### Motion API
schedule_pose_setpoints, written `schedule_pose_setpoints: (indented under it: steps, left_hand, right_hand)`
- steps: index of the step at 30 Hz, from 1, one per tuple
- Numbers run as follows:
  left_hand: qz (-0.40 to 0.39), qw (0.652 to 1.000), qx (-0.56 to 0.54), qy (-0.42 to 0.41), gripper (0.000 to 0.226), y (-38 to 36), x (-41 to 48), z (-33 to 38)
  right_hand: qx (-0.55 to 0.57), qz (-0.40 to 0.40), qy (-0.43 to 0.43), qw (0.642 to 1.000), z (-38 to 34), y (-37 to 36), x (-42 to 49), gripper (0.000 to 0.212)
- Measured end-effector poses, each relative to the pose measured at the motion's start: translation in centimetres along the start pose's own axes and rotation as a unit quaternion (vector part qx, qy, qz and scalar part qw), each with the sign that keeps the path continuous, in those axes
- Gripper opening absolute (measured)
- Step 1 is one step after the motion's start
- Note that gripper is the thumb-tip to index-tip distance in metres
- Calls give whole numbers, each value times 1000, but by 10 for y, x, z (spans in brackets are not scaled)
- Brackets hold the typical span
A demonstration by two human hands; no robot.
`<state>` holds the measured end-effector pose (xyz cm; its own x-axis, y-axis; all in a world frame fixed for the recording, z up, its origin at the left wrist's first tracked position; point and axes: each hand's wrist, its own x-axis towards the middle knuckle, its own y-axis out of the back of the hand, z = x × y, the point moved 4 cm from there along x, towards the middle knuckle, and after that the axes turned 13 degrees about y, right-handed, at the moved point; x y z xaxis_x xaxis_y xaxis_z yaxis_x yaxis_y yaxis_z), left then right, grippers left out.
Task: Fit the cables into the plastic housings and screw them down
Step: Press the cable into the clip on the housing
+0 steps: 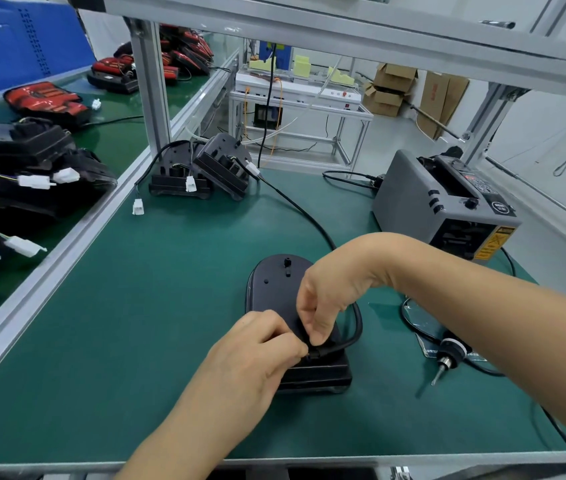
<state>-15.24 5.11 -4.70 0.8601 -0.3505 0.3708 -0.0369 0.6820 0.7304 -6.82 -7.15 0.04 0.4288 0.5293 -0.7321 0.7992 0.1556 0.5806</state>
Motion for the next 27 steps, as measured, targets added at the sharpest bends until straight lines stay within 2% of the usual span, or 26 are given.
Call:
schedule_pose_setpoints:
  steps: [7, 10, 12, 14, 18, 21, 25, 27]
  left_hand:
    - [6, 1000, 5, 3, 12, 1, -1, 1]
    - [11, 1000, -6, 10, 3, 0, 0, 1]
    - [14, 998, -33, 57, 27, -4, 4, 1]
    - [34, 993, -45, 105, 41, -11, 7, 4]
    - [84, 988, -26, 130, 31, -21, 11, 11]
    - [94, 989, -13, 110, 22, -20, 10, 12]
    - [123, 991, 43, 30, 6, -18, 2, 18]
    - [128, 988, 87, 12, 12, -19, -2, 19]
  right_hand:
    - [-10, 22, -8, 1000, 6, -1, 4, 18]
    - [8, 31, -5, 999, 8, -2, 6, 17]
    - [24, 38, -4, 999, 10, -3, 7, 16]
    - [31, 40, -2, 999, 11, -3, 6, 14]
    - [43, 42, 0, 998, 12, -3, 6, 11]
    - [49, 45, -3, 998, 14, -1, 8, 14]
    - [54, 32, -4, 998, 15, -1, 10, 16]
    - [53, 27, -4, 998, 14, -1, 10, 15]
